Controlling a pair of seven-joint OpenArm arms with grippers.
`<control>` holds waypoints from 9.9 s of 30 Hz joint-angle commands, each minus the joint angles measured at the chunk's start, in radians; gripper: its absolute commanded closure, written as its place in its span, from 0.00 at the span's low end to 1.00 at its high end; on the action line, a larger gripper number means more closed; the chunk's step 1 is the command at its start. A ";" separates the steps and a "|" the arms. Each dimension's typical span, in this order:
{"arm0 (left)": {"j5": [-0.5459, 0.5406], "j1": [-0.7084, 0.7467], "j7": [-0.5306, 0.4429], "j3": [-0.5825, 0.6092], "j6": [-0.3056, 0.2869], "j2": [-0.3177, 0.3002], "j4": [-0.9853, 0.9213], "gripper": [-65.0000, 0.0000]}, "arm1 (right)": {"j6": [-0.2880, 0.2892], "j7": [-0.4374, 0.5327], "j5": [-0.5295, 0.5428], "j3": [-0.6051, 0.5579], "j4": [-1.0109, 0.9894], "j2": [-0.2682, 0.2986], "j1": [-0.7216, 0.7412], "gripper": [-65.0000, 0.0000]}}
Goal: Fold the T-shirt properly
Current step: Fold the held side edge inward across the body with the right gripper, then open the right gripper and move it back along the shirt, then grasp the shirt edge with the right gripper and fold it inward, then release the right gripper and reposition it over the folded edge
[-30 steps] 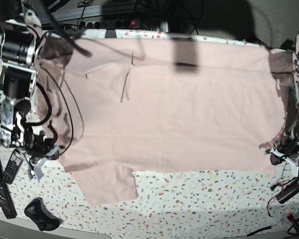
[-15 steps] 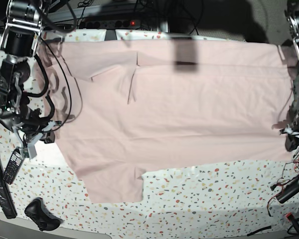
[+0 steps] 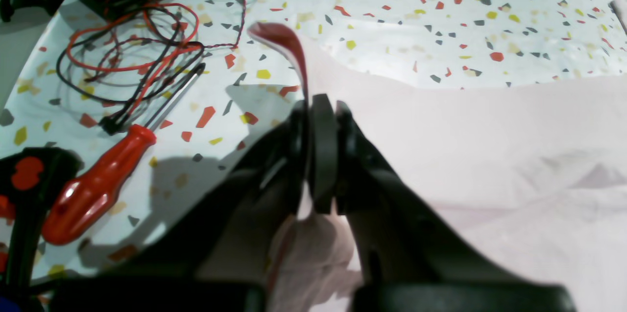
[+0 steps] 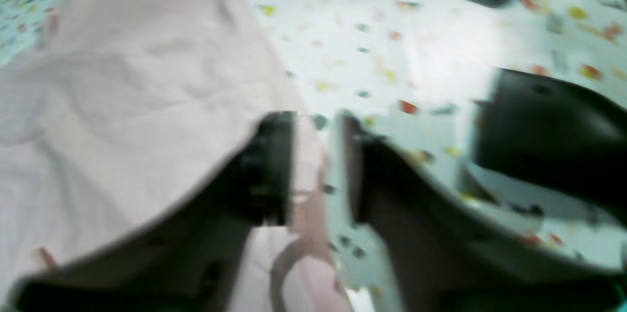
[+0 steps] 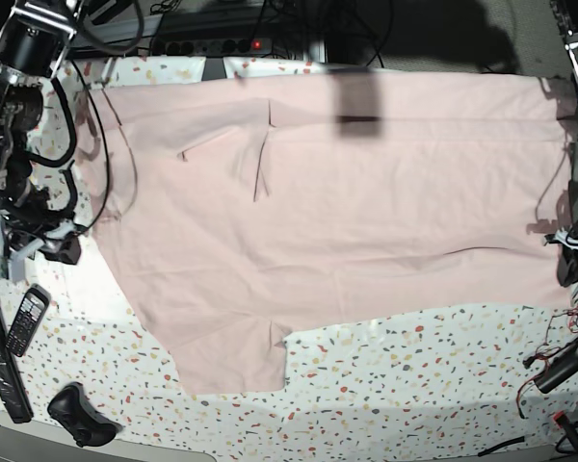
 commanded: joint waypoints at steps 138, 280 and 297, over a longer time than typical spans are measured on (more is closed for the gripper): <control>0.047 -0.035 0.051 -0.007 0.038 -0.072 0.021 1.00 | -0.087 0.000 -0.261 -0.392 -0.995 0.026 0.741 0.52; -0.090 0.208 0.127 -0.182 0.000 -0.011 0.192 0.81 | -0.024 0.072 -0.317 -0.322 -0.834 -0.202 0.740 0.66; -0.090 0.208 0.133 -0.182 0.000 -0.011 0.192 0.81 | -0.084 -0.061 -0.328 -0.350 -0.958 -0.205 0.761 0.66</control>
